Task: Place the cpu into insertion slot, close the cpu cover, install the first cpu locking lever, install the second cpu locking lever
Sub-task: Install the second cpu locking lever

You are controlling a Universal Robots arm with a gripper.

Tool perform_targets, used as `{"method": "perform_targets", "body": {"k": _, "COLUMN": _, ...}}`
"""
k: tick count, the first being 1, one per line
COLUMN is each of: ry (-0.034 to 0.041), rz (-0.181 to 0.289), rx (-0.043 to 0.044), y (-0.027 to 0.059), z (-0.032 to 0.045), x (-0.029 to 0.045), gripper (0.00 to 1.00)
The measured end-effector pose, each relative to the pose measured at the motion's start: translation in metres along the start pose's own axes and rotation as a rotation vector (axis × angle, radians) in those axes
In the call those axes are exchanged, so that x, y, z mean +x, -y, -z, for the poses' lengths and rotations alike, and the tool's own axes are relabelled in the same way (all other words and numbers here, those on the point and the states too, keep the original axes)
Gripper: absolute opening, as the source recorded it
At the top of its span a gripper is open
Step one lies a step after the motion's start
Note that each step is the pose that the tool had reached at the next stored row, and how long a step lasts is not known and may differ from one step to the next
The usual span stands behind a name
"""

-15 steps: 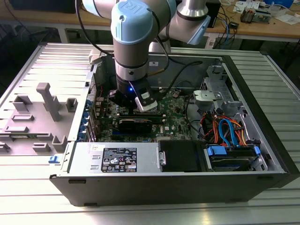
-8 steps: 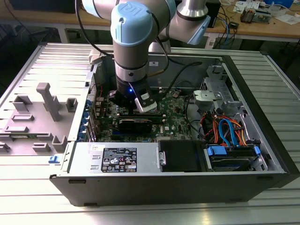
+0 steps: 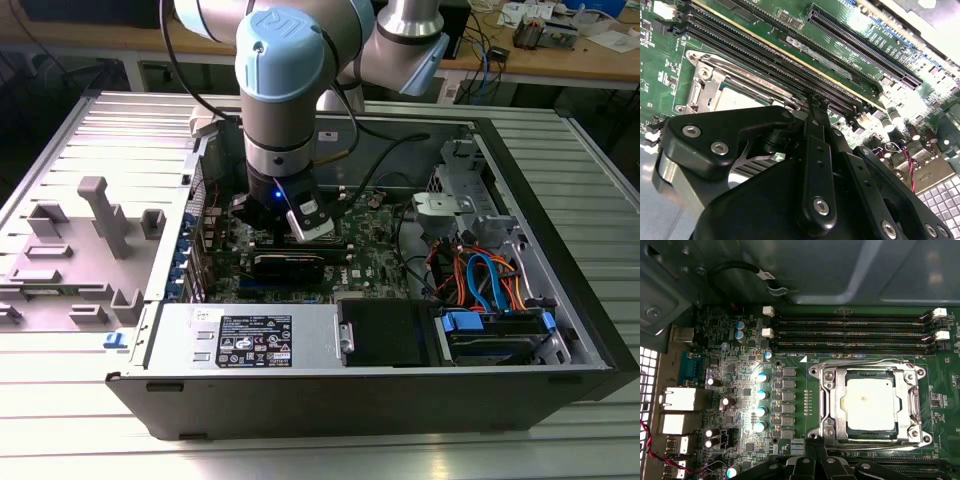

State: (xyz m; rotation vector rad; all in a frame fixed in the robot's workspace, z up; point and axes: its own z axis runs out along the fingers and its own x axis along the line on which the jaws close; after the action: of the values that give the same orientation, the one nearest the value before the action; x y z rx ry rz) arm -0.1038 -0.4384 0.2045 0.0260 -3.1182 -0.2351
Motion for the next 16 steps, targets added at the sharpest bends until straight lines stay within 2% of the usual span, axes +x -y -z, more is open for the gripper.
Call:
{"method": "perform_targets", "body": {"k": 6, "ry": 0.0003, "rz": 0.0, "rx": -0.0067, "y": 0.0003, "z": -0.0018, "x": 0.0001, "gripper": 0.11}}
{"method": "perform_targets", "body": {"k": 16, "ry": 0.0001, "rz": 0.0, "rx": -0.0091, "y": 0.0009, "z": -0.0054, "x": 0.0006, "gripper": 0.11}}
